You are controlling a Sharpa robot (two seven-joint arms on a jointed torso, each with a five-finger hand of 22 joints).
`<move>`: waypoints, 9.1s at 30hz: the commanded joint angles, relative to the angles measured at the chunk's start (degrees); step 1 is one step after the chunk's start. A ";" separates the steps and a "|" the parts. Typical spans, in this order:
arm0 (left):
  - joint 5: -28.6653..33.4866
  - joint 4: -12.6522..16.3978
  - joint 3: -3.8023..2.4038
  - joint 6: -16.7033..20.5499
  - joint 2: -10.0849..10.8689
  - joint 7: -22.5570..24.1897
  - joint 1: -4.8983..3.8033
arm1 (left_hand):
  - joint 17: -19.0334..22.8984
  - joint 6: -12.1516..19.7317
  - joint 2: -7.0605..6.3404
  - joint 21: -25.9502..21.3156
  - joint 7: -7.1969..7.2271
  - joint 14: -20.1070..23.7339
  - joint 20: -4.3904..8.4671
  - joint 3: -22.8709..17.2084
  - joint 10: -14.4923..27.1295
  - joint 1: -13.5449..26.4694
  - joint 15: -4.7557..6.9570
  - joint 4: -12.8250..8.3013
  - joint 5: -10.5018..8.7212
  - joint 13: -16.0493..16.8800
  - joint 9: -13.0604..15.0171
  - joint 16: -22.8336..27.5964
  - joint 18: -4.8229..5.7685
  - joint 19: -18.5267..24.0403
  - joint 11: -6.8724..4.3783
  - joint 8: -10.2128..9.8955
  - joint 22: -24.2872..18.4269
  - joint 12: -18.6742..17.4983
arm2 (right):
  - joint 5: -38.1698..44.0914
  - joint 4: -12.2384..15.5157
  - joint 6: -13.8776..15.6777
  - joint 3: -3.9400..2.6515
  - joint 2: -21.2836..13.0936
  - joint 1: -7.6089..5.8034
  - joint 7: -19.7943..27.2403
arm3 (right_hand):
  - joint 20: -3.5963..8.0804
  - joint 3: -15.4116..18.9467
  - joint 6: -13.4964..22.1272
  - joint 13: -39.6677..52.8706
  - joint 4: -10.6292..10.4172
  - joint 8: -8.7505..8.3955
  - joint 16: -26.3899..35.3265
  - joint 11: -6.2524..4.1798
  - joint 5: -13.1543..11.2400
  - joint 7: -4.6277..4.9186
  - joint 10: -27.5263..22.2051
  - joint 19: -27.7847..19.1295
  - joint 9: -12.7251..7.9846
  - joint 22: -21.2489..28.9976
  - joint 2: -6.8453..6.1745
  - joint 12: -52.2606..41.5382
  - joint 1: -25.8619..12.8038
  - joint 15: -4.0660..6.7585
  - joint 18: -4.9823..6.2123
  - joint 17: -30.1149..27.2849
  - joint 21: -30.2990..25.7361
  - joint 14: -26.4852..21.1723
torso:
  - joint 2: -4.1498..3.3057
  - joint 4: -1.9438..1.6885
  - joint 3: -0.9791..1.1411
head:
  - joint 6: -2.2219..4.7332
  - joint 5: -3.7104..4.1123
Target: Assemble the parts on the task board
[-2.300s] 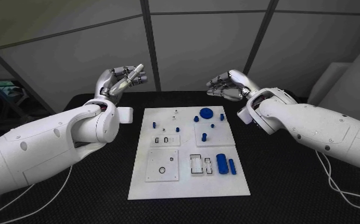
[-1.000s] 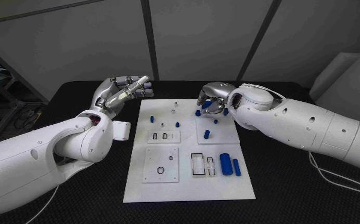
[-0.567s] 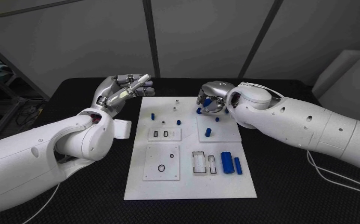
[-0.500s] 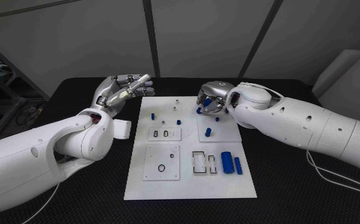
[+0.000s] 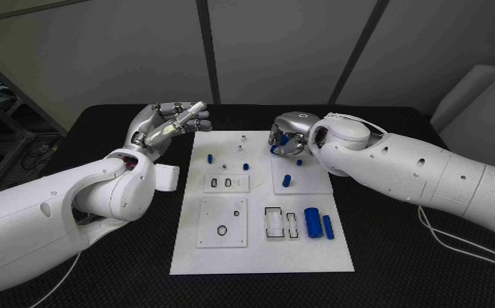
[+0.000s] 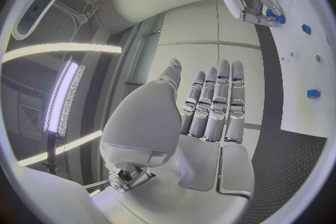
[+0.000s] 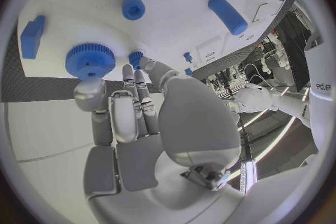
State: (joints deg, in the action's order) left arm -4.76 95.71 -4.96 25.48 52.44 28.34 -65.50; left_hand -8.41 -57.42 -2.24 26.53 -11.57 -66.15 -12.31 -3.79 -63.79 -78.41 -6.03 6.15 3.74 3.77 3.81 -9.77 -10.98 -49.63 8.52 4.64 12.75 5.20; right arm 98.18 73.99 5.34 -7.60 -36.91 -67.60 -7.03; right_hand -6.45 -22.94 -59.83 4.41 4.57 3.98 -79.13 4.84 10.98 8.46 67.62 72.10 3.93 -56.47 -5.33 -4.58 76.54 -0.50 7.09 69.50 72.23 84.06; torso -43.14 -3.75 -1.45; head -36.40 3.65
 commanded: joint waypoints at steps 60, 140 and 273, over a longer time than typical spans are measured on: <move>-0.38 -0.42 -0.10 -0.70 0.03 -0.40 -0.11 | -0.27 0.32 0.36 0.30 -0.66 0.34 -0.22 0.14 0.98 0.82 -0.21 -0.60 -0.25 -0.07 -0.09 0.76 0.66 0.57 0.54 -0.82 0.05 -0.97 | -1.01 -7.00 14.94 0.02 9.97 -0.36 -0.84 | 0.92 -3.95 -5.34 0.62 0.56 1.72 -1.22 -0.95 -0.54 -0.51 4.51 1.16 0.70 -3.85 0.25 -0.14 0.99 1.13 -1.18 0.78 3.05 2.56 | -0.76 0.06 -0.05 | 0.75 -0.99; -0.38 -1.53 -0.14 -3.16 0.60 -0.67 -0.20 | -0.37 0.32 0.38 0.36 -0.71 0.38 -0.30 0.23 1.09 0.92 -0.28 -0.80 -0.27 -0.02 -0.05 1.00 0.65 0.78 0.59 -0.85 0.05 -1.11 | -15.27 5.75 5.42 0.06 -7.63 -2.11 -5.31 | 0.50 8.02 4.44 3.85 -6.30 -0.18 0.47 -0.90 1.30 0.47 8.08 -2.55 -0.05 2.30 -6.31 -7.33 -3.59 0.93 -0.04 -2.91 -0.51 1.74 | -0.60 1.59 0.49 | 1.15 -1.46; -0.38 -2.79 -0.13 -2.97 0.07 -1.38 -0.17 | -0.51 0.21 0.59 0.46 -0.68 0.37 -0.35 0.15 0.97 0.72 -0.27 -1.20 -0.25 0.01 -0.03 1.25 0.61 0.98 0.56 -0.86 0.07 -1.14 | -8.08 -1.48 5.46 0.12 -1.23 -2.05 -6.41 | 1.07 13.44 1.05 70.90 -13.55 6.66 -10.55 -1.95 5.84 -0.75 12.01 6.07 0.58 -14.22 -0.82 -73.09 8.20 1.50 -3.03 19.69 8.82 5.75 | -0.63 1.58 0.55 | -0.43 -1.09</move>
State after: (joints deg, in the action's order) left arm -4.80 92.80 -5.03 22.92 52.48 26.72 -65.59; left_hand -8.85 -57.02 -1.80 26.75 -11.97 -65.99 -12.50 -3.63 -62.98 -77.97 -6.19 5.37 3.74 3.75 3.79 -8.87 -10.98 -49.01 9.34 4.05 12.73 4.37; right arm 88.02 71.99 7.30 -7.44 -38.08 -69.51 -14.10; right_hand -5.30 -9.22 -58.03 74.95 -8.94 10.37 -89.30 2.97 16.51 7.89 79.24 77.72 4.49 -70.64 -6.68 -77.46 84.69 0.74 4.40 74.94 80.87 84.05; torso -43.76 -2.25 -0.93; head -36.90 2.63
